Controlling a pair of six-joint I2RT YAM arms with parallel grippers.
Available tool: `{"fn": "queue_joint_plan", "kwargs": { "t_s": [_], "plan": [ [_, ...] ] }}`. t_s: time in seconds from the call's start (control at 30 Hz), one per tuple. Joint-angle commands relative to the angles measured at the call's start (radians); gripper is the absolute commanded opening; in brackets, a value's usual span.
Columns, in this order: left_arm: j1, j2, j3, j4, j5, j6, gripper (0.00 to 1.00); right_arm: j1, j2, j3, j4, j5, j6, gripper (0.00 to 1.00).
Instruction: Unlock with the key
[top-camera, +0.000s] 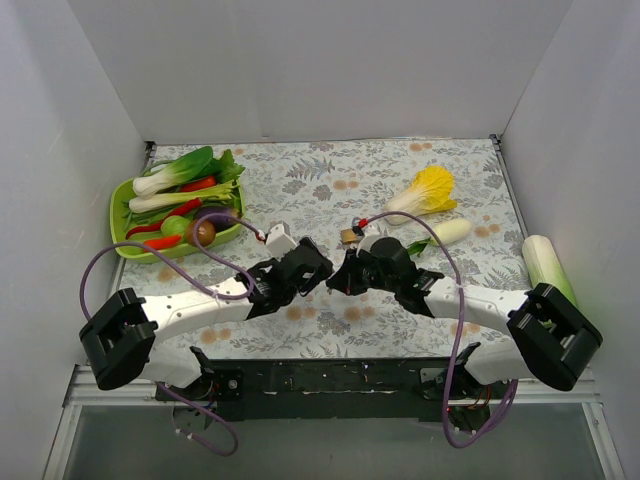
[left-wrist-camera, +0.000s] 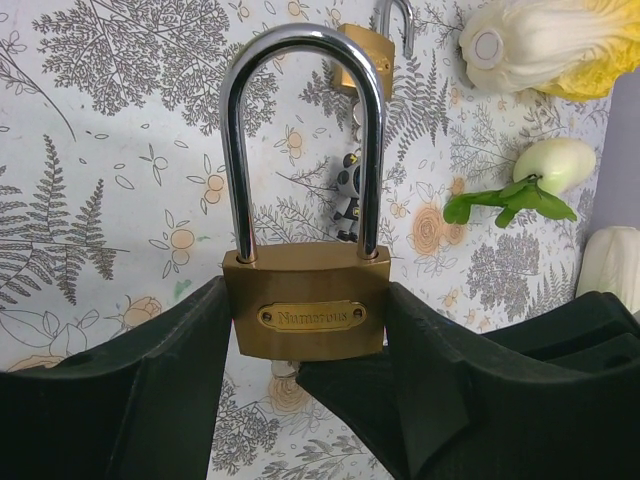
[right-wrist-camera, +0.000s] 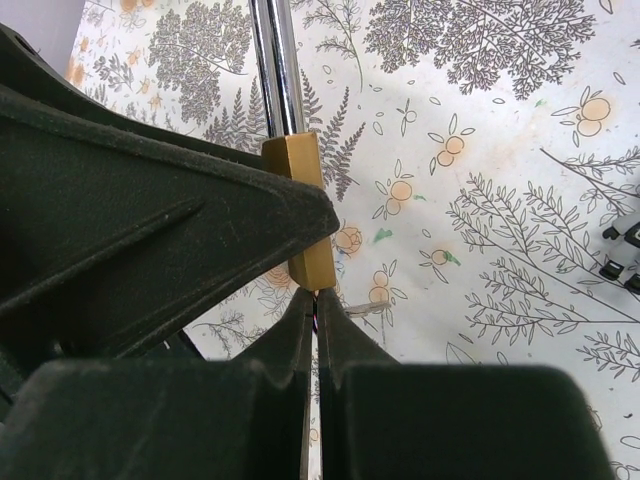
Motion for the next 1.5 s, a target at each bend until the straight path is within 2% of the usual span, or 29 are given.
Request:
{"fn": "queue_joint_plan", "kwargs": {
  "t_s": [0.0, 0.23, 0.6, 1.47],
  "plan": [
    [-0.073, -0.053, -0.035, 0.049, 0.171, -0.009, 0.00, -0.040, -0.059, 0.010, 0.298, 0.111, 0.012, 0.01],
    [-0.073, -0.140, -0.107, 0.165, 0.183, 0.035, 0.00, -0.064, -0.098, -0.021, 0.338, 0.061, 0.037, 0.01],
    [-0.074, -0.194, -0.141, 0.299, 0.215, 0.111, 0.00, -0.087, -0.155, -0.028, 0.357, 0.013, 0.080, 0.01],
    [-0.076, -0.242, -0.172, 0.475, 0.338, 0.301, 0.00, -0.140, -0.213, -0.053, 0.433, -0.080, 0.167, 0.01]
  ]
}}
